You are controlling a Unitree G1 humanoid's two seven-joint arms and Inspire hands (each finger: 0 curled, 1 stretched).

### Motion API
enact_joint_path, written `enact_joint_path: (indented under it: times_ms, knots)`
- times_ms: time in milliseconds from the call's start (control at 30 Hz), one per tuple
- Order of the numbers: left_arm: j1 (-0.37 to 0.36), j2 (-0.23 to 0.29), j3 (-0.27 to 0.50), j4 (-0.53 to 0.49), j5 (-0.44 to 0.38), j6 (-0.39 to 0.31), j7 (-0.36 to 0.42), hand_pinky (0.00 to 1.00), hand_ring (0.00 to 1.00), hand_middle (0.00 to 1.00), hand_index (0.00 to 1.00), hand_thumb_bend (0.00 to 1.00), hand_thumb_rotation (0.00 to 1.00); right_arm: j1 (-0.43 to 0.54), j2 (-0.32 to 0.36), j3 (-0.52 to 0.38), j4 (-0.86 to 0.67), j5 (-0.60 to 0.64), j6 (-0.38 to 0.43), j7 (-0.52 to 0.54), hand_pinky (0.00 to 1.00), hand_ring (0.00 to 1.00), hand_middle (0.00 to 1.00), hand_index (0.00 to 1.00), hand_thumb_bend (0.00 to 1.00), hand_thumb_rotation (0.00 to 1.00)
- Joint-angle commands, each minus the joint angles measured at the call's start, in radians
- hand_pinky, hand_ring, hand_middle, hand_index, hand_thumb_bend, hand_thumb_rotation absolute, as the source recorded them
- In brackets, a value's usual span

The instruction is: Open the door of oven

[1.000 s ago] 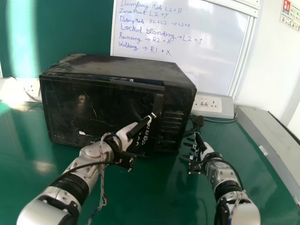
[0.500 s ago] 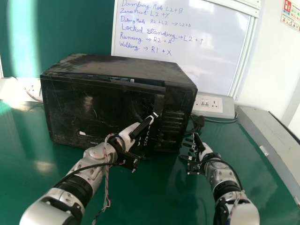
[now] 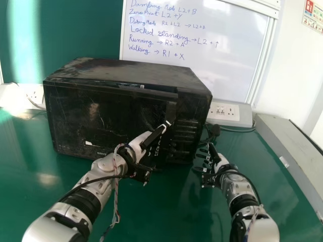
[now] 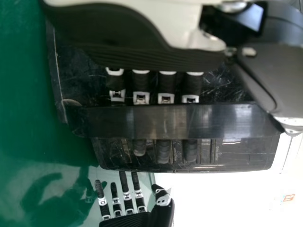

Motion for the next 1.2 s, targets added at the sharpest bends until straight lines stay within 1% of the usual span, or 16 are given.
enact_joint_path:
  times_ms: [0,133,200,300,433,500,567,800,867,933,1033,1100,1167]
  knots:
    - [-0.006,-0.050,0.000,-0.018,-0.012,-0.043,-0.052,0.06,0.12,0.47,0.47,0.52,0.00,-0.011,0.001,0.000,-0.003,0.000,-0.001,-0.007,0.51,0.59,0.72,0.85,0.49,0.40]
    - [0.004,-0.049,0.020,-0.021,-0.031,-0.061,-0.076,0.05,0.10,0.48,0.47,0.52,0.00,-0.013,0.003,-0.003,-0.003,0.002,0.001,-0.018,0.51,0.59,0.73,0.83,0.50,0.38]
    - [0.004,-0.048,0.026,-0.023,-0.034,-0.061,-0.075,0.06,0.11,0.48,0.47,0.52,0.00,-0.013,0.005,0.003,-0.004,-0.004,-0.005,-0.025,0.48,0.57,0.71,0.83,0.50,0.38]
    - [0.009,-0.044,0.039,-0.026,-0.047,-0.065,-0.096,0.06,0.11,0.48,0.47,0.52,0.00,-0.016,0.005,0.001,-0.003,0.000,0.003,-0.024,0.49,0.57,0.72,0.84,0.49,0.40]
    - [0.009,-0.042,0.055,-0.032,-0.070,-0.059,-0.130,0.07,0.12,0.48,0.47,0.52,0.00,-0.015,0.006,-0.006,-0.004,0.007,0.002,-0.020,0.48,0.56,0.72,0.86,0.51,0.39]
    - [0.011,-0.041,0.062,-0.035,-0.080,-0.065,-0.153,0.07,0.12,0.48,0.47,0.51,0.00,-0.014,0.007,-0.002,-0.004,0.003,-0.001,-0.021,0.48,0.56,0.72,0.85,0.51,0.38]
    - [0.012,-0.038,0.065,-0.038,-0.082,-0.071,-0.167,0.07,0.12,0.48,0.47,0.52,0.00,-0.015,0.007,-0.001,-0.004,0.000,0.000,-0.027,0.48,0.55,0.72,0.84,0.51,0.39]
    - [0.017,-0.028,0.069,-0.053,-0.089,-0.078,-0.195,0.06,0.11,0.48,0.47,0.52,0.00,-0.016,0.006,-0.003,-0.003,0.002,0.001,-0.029,0.49,0.56,0.71,0.84,0.52,0.39]
    - [0.019,-0.026,0.076,-0.059,-0.103,-0.066,-0.214,0.06,0.10,0.48,0.47,0.51,0.00,-0.017,0.005,-0.003,-0.002,0.002,0.002,-0.024,0.47,0.55,0.70,0.85,0.51,0.39]
    - [0.019,-0.024,0.080,-0.067,-0.118,-0.049,-0.233,0.06,0.10,0.48,0.47,0.51,0.00,-0.014,0.002,0.012,-0.002,-0.013,-0.008,-0.021,0.48,0.55,0.71,0.86,0.50,0.40]
    - [0.026,-0.023,0.079,-0.082,-0.129,-0.058,-0.257,0.06,0.10,0.48,0.47,0.51,0.00,-0.011,-0.003,0.019,0.001,-0.019,-0.016,-0.017,0.48,0.55,0.72,0.85,0.50,0.41]
    - [0.033,-0.024,0.077,-0.092,-0.129,-0.068,-0.262,0.05,0.10,0.48,0.47,0.51,0.00,-0.014,-0.002,0.008,0.002,-0.006,-0.008,-0.022,0.45,0.53,0.71,0.84,0.51,0.42]
    - [0.041,-0.025,0.079,-0.103,-0.134,-0.073,-0.266,0.05,0.10,0.48,0.47,0.51,0.00,-0.014,-0.004,0.004,0.001,-0.002,-0.008,-0.016,0.48,0.55,0.73,0.84,0.50,0.42]
